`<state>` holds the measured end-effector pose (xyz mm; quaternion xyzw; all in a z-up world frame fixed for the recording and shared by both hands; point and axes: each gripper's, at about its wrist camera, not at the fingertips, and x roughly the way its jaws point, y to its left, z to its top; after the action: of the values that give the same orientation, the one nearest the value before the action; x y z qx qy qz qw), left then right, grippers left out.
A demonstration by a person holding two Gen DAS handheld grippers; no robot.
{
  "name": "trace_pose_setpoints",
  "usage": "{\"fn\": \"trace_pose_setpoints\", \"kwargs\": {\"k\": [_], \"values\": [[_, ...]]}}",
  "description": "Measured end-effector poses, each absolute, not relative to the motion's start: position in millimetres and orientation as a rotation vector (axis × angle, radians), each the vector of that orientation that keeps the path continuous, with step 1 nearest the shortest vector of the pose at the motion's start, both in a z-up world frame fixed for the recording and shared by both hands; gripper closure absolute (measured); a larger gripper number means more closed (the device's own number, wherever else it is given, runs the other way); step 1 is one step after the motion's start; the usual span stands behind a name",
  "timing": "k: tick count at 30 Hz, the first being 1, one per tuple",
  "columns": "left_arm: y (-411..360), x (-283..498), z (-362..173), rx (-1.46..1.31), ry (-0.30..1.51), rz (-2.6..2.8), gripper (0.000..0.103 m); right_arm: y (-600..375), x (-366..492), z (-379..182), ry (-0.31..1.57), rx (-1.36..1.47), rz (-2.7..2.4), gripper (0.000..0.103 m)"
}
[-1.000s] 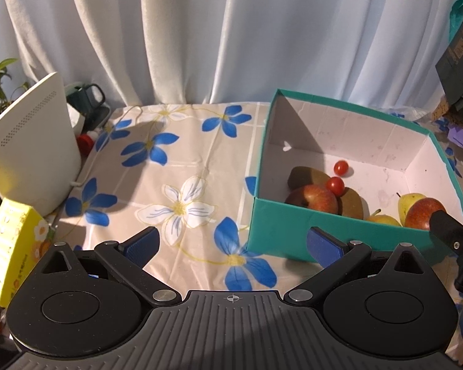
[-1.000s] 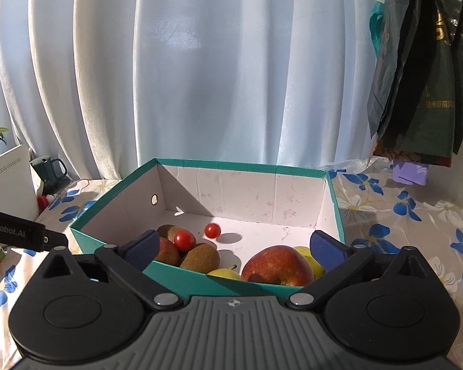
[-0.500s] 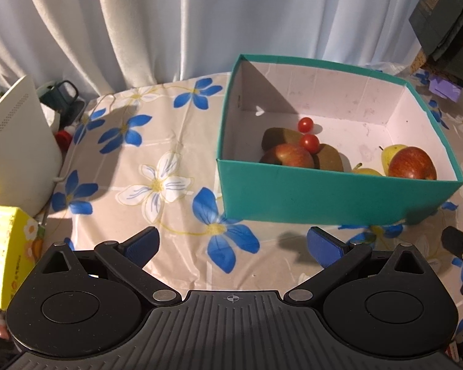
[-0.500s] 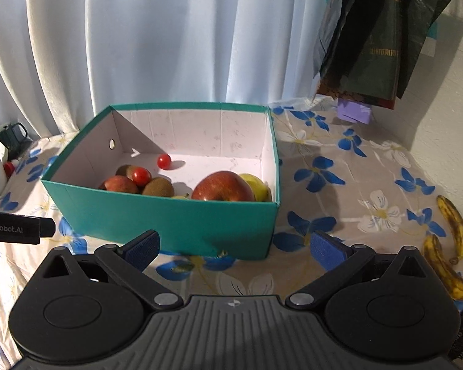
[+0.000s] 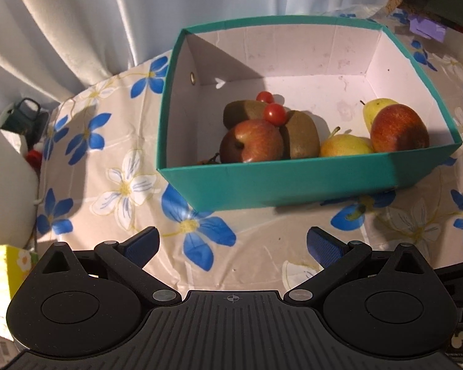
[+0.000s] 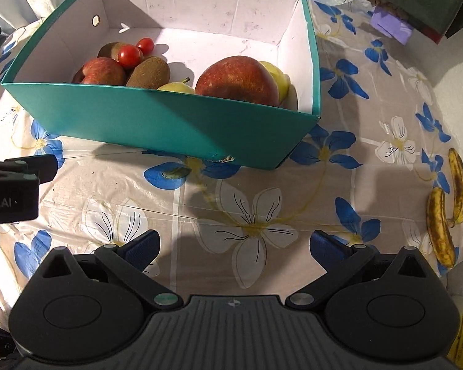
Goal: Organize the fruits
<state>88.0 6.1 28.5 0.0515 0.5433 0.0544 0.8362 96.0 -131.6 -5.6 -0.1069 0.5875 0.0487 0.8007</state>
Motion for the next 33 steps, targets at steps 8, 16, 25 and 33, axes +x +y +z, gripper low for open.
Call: {"fn": "trace_pose_setpoints", "kwargs": {"k": [8, 16, 25, 33], "values": [[-3, 114, 26, 0.142, 1.217, 0.084, 0.000, -138, 123, -6, 1.321, -0.209, 0.050, 0.000], [-7, 129, 12, 0.125, 1.286, 0.059, 0.000, -137, 141, -15, 1.362, -0.239, 0.058, 0.000], [-9, 139, 9, 0.115, 1.310, 0.083, 0.000, -133, 155, -18, 1.376, -0.272, 0.086, 0.000], [-6, 139, 11, 0.111, 1.298, 0.101, 0.000, -133, 161, -17, 1.385, -0.276, 0.110, 0.000]]}}
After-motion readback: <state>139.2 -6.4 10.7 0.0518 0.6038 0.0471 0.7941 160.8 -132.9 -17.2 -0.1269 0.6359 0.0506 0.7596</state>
